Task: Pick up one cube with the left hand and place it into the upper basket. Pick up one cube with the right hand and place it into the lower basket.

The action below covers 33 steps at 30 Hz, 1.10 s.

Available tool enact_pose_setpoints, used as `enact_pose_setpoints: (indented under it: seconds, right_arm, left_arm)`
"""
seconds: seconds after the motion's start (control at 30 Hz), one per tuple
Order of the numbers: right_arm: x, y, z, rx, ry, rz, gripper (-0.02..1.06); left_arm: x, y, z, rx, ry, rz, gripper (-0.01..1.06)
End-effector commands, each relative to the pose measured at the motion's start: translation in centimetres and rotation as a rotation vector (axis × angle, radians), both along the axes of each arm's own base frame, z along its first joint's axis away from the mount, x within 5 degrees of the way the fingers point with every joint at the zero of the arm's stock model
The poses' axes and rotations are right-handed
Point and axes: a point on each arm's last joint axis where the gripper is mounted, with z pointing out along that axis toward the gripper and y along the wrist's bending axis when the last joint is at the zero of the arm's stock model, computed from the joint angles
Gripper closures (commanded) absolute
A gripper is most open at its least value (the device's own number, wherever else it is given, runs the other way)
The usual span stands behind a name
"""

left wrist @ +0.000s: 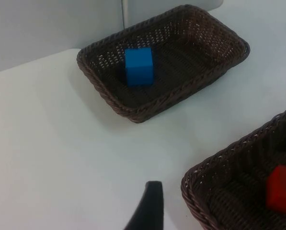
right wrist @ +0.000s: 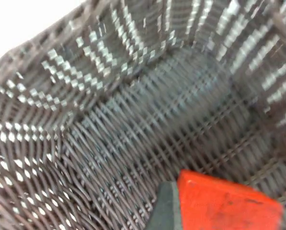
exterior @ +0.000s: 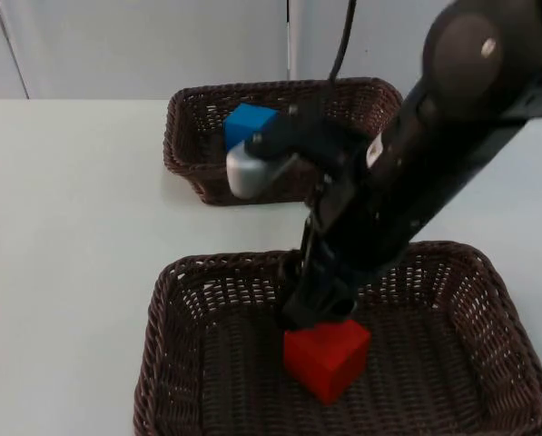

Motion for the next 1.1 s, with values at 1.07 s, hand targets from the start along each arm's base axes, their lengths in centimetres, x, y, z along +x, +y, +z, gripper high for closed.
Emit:
enact_pose_setpoints:
  seconds: [1.07]
  right_arm:
    - [-5.3, -4.6, 16.6, 0.303, -0.241, -0.014, 0.39]
  left_arm:
    - [-2.4, 0.3, 1.3, -0.02, -0.097, -0.003, 0.26]
